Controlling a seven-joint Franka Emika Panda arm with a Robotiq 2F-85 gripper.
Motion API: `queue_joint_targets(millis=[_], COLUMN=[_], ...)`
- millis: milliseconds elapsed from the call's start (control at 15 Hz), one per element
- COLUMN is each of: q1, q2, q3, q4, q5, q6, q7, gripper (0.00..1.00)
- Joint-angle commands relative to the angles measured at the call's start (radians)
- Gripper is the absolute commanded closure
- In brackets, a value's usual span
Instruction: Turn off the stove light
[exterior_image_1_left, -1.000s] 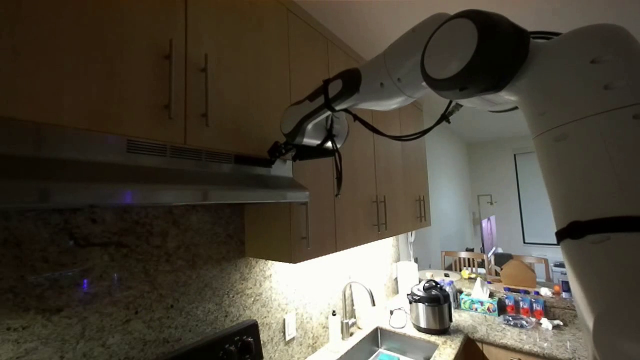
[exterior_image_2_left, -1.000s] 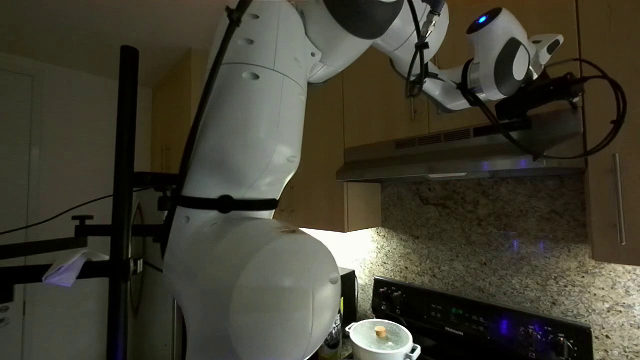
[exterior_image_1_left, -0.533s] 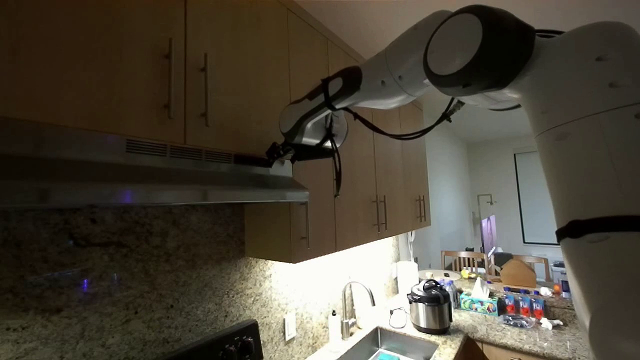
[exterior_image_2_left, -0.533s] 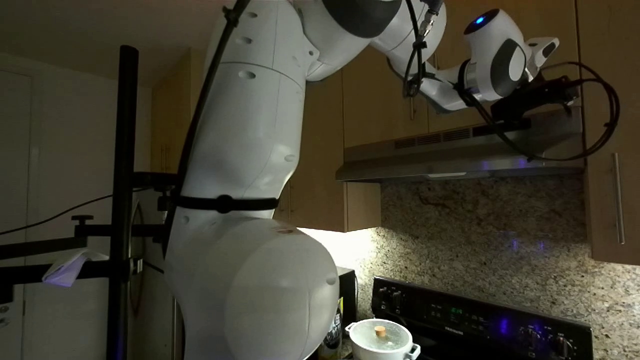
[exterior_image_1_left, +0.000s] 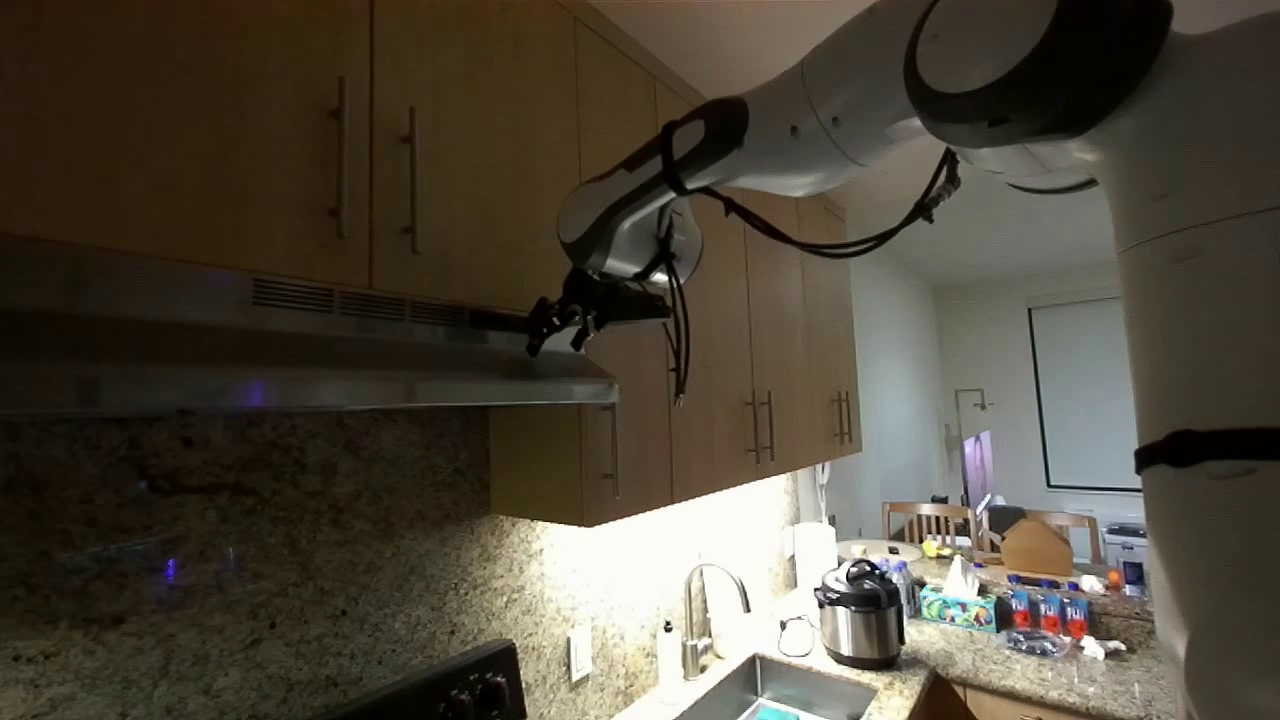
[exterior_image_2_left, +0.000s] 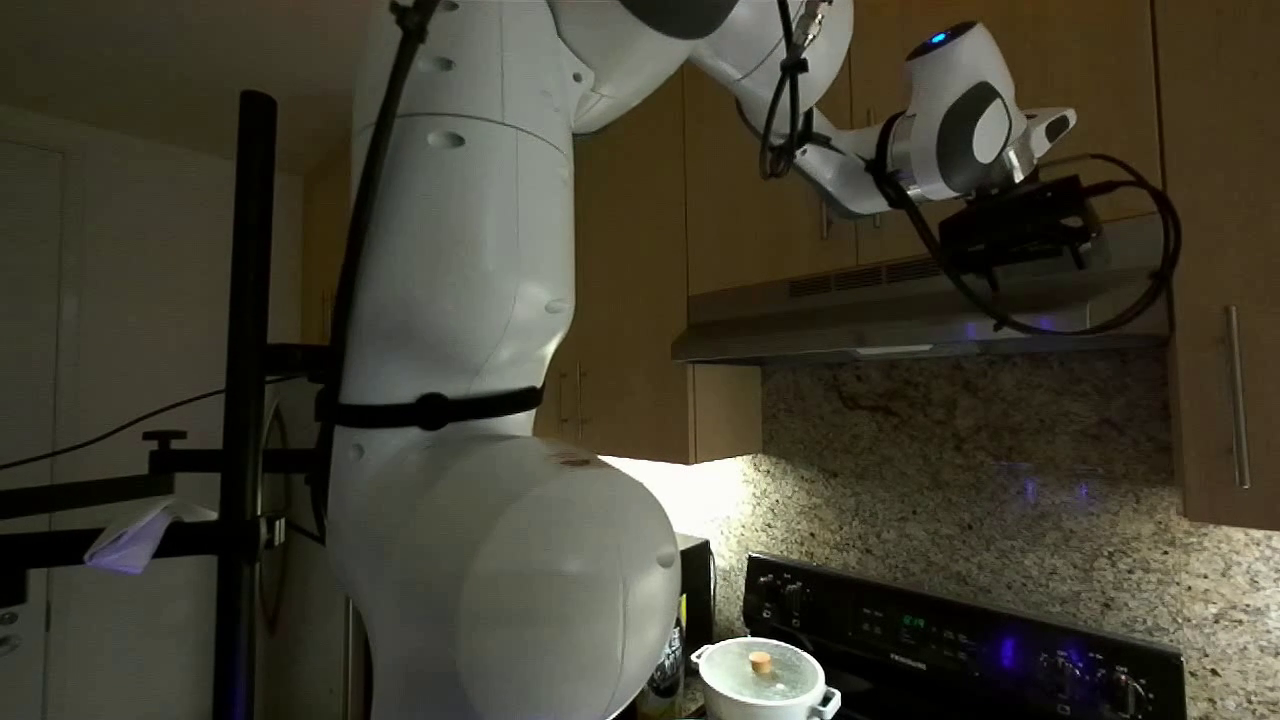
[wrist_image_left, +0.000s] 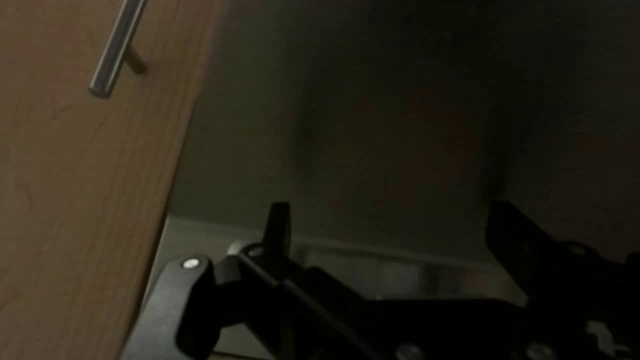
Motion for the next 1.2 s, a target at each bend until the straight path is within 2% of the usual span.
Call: queue_joint_targets(millis=[0,400,667,933,1133], q1=[-0.025,-0.023,0.013,0.011,0.005], q2=[-0.094,-0.222,-0.314,-0.408,-0.477], q3=[0.039,0.033,-0.012,-0.040,-0.036], q4=[-0.113,-0.255,-0.340,-0.425,-0.488], q5=[0.004,-0.011,0.059,0.019,-0.051], q6=[-0.044,-0.035,-0.122,-0.226,-0.289], q7=[-0.039,-0.042,-0.156,-0.240,-0.283], gripper=[0.00,0.00,0.00,0.00,0.00])
